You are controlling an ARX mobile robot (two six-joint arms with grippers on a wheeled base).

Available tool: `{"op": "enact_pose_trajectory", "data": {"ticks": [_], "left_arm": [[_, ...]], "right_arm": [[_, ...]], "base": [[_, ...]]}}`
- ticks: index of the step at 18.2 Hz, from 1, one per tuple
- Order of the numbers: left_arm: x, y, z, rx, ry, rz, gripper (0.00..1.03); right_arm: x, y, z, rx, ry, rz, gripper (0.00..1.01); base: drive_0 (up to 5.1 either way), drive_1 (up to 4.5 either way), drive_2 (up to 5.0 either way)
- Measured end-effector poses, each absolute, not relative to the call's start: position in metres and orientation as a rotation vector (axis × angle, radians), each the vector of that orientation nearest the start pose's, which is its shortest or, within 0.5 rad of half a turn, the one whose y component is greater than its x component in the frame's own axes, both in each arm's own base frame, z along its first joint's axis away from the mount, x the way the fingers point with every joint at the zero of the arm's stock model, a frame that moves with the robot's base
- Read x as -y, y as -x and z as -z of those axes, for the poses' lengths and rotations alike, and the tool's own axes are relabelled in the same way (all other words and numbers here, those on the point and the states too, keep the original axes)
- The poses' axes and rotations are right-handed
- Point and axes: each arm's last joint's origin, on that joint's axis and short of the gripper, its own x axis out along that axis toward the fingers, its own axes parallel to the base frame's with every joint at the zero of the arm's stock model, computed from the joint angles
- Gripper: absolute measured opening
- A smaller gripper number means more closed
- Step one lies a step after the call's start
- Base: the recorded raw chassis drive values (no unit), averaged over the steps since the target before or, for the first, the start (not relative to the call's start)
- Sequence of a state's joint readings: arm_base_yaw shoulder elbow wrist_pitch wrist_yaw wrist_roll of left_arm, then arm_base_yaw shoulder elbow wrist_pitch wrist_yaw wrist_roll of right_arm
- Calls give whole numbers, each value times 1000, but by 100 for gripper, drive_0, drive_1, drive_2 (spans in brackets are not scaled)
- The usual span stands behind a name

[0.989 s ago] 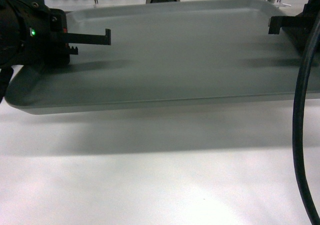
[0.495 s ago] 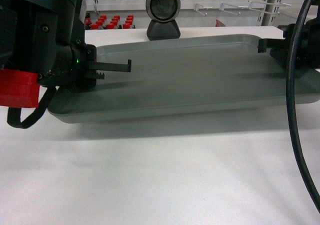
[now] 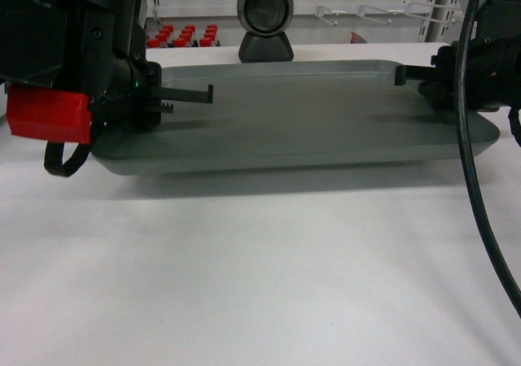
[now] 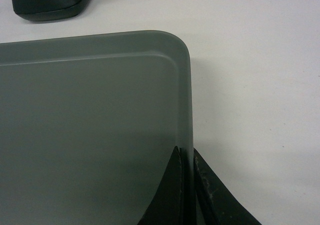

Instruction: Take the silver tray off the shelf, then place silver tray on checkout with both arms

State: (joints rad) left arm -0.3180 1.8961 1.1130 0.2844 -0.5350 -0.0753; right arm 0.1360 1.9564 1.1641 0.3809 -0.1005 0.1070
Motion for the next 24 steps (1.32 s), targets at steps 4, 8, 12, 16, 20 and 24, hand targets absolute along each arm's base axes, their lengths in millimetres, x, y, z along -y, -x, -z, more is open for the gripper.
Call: {"op": "enact_pose_trajectory", "data": {"ticks": [4,8,12,16,20,24], "left_arm": [[101,-416,-169,-486,-179,-223,4],[102,-419,-167,-480,-198,-222,4],[103,-419,-166,-483,-196,-218,4],[103,-418,-167,-507,-226,-255,43],[105,-417,-176,-471,-180,-223,79],[113,-412,-204,-373,-98,-176,99]], "right_arm": [[-73,-446,-174,-480,-106,-193,2],[-75,-449,-170,-511,-95,-177,2],[-75,-449,-169,-525,-79,-171,2],[-83,-448,-169,-519,5,-237,44],[-83,-449,-170,-504,11,-244,81],[-81,-445,-183,-449,-10,-246,98]], "base": [[0,0,0],[0,0,0],[0,0,0],[0,0,0],[0,0,0],[0,0,0]]}}
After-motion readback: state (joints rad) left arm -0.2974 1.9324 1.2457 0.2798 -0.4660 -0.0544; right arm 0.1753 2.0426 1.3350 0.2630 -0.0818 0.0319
